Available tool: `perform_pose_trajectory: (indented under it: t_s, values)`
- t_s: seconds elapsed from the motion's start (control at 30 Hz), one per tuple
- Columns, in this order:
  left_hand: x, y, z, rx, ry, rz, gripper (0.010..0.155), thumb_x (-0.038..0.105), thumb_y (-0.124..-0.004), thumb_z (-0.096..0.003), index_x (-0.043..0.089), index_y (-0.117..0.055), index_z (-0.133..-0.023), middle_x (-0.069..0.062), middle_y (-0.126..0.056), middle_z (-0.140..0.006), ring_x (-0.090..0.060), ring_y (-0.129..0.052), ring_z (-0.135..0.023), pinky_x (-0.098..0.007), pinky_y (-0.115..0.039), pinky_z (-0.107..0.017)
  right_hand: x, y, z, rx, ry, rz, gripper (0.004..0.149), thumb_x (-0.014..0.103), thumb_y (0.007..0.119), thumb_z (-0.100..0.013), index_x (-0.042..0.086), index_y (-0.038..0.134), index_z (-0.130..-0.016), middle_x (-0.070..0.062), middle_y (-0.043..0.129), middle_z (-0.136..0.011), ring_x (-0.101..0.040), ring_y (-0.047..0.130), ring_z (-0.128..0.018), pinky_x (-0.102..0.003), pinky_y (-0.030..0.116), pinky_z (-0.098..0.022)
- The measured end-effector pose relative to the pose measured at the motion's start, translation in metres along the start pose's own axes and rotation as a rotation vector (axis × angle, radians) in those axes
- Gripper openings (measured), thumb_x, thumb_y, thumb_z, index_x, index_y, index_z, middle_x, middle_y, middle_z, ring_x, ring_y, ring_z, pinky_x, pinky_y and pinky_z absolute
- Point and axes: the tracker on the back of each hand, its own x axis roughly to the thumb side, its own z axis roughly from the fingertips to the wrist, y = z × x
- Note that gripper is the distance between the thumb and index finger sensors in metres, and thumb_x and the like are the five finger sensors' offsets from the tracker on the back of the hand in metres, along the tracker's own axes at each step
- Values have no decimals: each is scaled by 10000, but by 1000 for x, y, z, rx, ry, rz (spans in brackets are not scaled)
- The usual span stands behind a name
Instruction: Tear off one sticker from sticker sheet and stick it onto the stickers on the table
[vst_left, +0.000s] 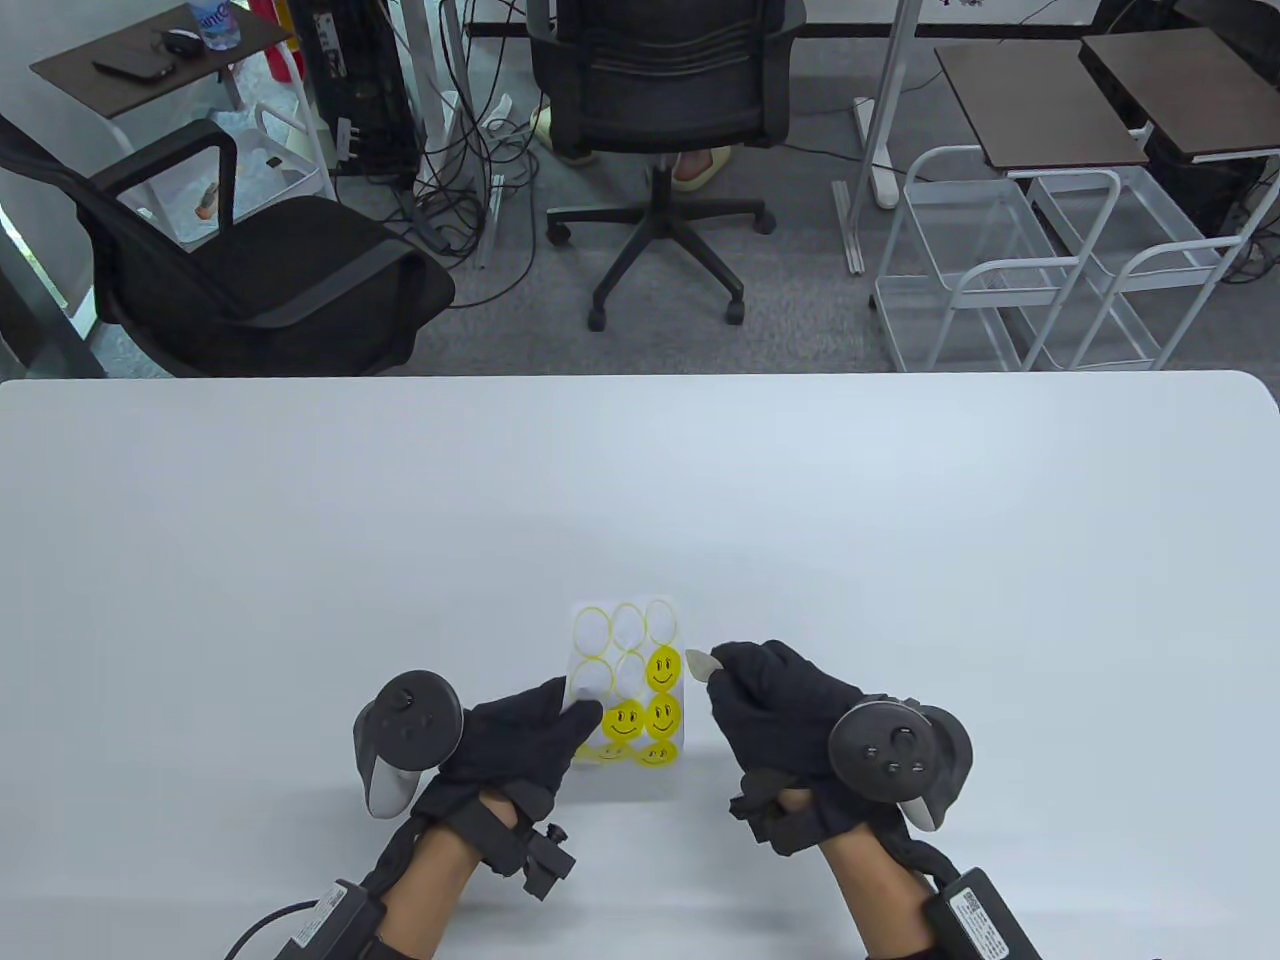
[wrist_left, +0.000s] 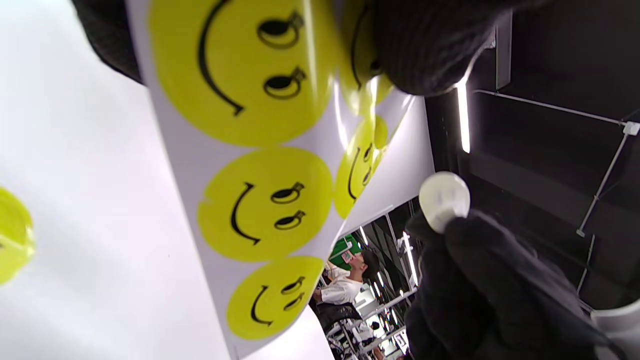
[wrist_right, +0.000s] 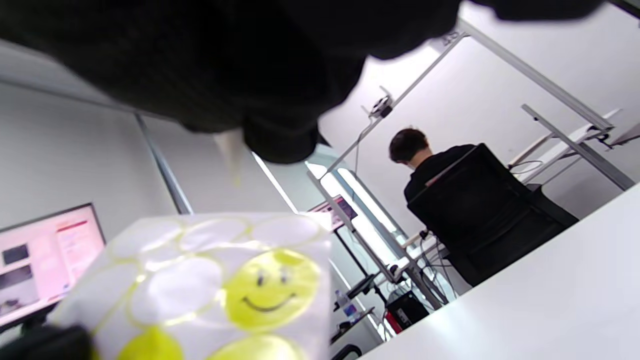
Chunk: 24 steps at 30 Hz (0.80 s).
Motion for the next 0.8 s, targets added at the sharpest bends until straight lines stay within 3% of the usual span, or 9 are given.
perform_pose_trajectory:
  t_s: [0.27, 0.5, 0.67, 0.8]
  values:
    - [-16, 39, 8, 242, 44, 96, 467, 371, -749, -526, 163, -807, -939, -68, -997, -842, -394, -926, -833, -646, -632, -696, -21, -5, -1, -19, 95, 61, 394, 353, 910, -428, 71, 941, -702, 11, 973, -348, -74, 871, -34, -348, 815, -49]
    - [-28, 69, 19, 434, 74, 213, 470, 376, -746, -528, 161, -799, -943, -79, -989, -850, -396, -931, -818, -625, -670, -677, -10, 2, -20, 17, 107, 131, 397, 361, 901, -437, 76, 937, -711, 18, 972, -357, -58, 860, -24, -304, 786, -9]
    - [-37, 80, 25, 546, 116, 341, 473, 384, -739, -532, 170, -788, -951, -80, -971, -879, -385, -946, -799, -609, -689, -669, 14, 25, -36, 123, 30, 222, 396, 360, 902, -438, 80, 938, -715, 19, 973, -363, -57, 860, -26, -294, 779, 0]
    - [-42, 83, 28, 572, 131, 346, 474, 389, -739, -532, 171, -790, -949, -80, -971, -881, -379, -956, -786, -603, -699, -663, 33, 58, -42, 212, -66, 267, 395, 360, 916, -428, 86, 942, -711, 15, 976, -361, -62, 862, -29, -301, 782, -8]
